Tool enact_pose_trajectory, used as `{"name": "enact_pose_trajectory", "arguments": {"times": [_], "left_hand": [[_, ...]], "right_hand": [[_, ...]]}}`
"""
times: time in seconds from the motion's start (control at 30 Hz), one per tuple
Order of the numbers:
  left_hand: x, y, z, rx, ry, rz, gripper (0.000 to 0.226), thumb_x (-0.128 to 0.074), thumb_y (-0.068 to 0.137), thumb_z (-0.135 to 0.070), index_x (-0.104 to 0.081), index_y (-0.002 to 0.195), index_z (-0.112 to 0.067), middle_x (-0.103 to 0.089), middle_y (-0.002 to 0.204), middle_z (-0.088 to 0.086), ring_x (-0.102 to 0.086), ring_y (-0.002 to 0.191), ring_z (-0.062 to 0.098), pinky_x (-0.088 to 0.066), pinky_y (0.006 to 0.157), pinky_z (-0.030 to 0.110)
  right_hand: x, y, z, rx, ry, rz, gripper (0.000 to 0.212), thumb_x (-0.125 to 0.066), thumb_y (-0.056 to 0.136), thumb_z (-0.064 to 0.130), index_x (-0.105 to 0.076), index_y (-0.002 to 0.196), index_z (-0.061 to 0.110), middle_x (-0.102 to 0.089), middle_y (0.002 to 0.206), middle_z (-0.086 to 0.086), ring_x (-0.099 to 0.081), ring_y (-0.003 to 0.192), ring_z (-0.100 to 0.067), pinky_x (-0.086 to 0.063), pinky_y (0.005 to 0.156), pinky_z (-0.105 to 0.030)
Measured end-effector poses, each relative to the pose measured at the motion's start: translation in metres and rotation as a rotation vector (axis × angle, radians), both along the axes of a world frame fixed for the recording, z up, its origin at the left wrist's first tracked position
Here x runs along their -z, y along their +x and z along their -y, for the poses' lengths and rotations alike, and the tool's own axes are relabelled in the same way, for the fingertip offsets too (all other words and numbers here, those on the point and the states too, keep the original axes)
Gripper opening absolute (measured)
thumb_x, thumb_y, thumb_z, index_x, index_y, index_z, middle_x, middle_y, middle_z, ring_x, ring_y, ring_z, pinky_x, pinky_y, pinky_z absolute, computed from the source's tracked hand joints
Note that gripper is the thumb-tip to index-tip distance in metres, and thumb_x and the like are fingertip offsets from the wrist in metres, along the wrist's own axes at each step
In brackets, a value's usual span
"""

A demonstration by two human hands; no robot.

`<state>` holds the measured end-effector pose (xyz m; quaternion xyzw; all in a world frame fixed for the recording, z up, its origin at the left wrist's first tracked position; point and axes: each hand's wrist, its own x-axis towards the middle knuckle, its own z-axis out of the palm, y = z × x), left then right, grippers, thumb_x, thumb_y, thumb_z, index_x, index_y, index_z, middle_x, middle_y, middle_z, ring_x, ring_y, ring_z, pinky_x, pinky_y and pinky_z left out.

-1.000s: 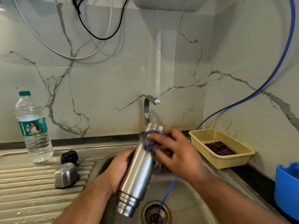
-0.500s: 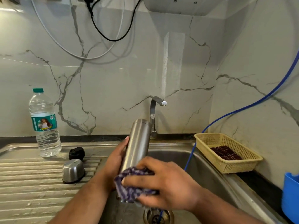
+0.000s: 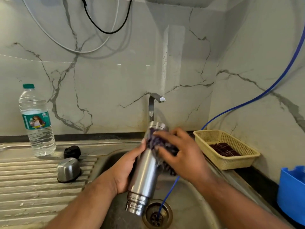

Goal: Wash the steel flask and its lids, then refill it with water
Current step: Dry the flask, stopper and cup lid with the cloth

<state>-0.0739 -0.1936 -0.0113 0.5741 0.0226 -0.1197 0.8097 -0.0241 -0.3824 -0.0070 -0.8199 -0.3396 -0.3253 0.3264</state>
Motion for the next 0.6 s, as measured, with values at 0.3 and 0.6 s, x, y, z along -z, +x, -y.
{"name": "enact_pose_trajectory", "arguments": {"times": [0.3,0.6], "left_hand": [[-0.002,0.006,-0.015,-0.131,-0.101,-0.049,0.067,-0.047,0.098,-0.053,-0.069,0.124,0.005,-0.071,0.104,0.029,-0.072,0.087,0.038,-0.058,0.083,0.044],[-0.004,0.0,-0.003,0.079,-0.083,-0.017,0.073,-0.072,0.072,-0.064,-0.075,0.118,-0.007,-0.068,0.108,0.019,-0.067,0.089,0.034,-0.061,0.076,0.058]], "right_hand": [[0.009,-0.021,-0.016,-0.331,-0.503,0.241,0.04,-0.059,0.095,0.057,-0.057,0.134,0.051,-0.054,0.118,0.012,-0.056,0.095,-0.004,-0.054,0.067,-0.026],[-0.001,-0.001,0.001,-0.028,0.049,-0.015,0.045,-0.063,0.09,0.054,-0.064,0.133,0.042,-0.05,0.106,0.02,-0.056,0.094,0.002,-0.051,0.079,-0.016]]}}
